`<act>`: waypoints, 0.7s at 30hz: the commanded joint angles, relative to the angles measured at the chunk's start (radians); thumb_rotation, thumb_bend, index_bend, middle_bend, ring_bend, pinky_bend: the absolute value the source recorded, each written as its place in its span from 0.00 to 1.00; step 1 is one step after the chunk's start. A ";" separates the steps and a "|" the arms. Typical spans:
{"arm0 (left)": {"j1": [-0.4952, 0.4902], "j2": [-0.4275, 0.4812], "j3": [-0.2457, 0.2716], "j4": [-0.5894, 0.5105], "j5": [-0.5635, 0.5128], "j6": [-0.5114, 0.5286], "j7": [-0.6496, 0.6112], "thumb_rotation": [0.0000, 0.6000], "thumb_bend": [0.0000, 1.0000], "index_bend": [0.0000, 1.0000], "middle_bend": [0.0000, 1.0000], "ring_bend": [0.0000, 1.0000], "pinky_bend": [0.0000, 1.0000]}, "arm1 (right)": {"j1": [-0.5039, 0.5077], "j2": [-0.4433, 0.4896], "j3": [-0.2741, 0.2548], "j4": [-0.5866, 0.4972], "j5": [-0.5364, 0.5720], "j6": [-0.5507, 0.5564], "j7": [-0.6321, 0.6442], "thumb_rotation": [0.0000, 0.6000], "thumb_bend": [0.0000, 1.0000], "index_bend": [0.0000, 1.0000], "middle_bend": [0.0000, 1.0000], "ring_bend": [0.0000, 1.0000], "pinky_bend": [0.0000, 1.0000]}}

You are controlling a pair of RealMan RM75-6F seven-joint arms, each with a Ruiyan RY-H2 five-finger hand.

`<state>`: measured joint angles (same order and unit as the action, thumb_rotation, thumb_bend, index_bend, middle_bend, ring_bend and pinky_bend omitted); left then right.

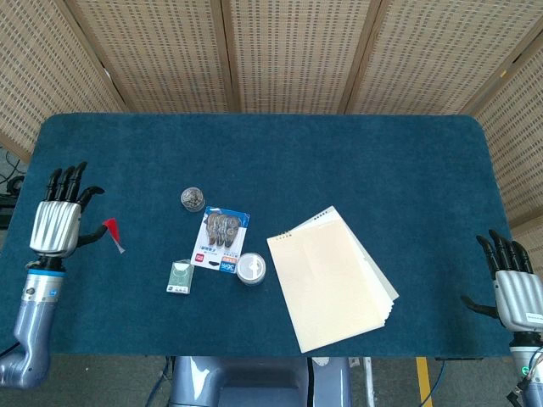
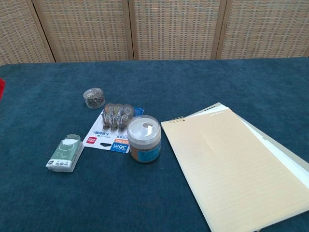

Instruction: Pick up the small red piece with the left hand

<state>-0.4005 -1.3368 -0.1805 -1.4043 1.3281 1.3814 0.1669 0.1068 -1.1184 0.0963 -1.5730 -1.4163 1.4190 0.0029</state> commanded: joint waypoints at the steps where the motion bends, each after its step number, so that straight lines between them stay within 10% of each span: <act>1: 0.085 0.038 0.036 -0.033 -0.034 0.043 -0.069 1.00 0.11 0.02 0.00 0.00 0.00 | -0.002 -0.003 -0.002 -0.005 -0.006 0.008 -0.008 1.00 0.05 0.00 0.00 0.00 0.00; 21: 0.232 0.068 0.122 -0.014 -0.062 0.062 -0.066 1.00 0.00 0.00 0.00 0.00 0.00 | -0.008 -0.007 -0.003 -0.015 -0.018 0.028 -0.035 1.00 0.05 0.00 0.00 0.00 0.00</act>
<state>-0.1688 -1.2697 -0.0578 -1.4175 1.2655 1.4430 0.1010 0.0989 -1.1254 0.0930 -1.5884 -1.4344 1.4466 -0.0320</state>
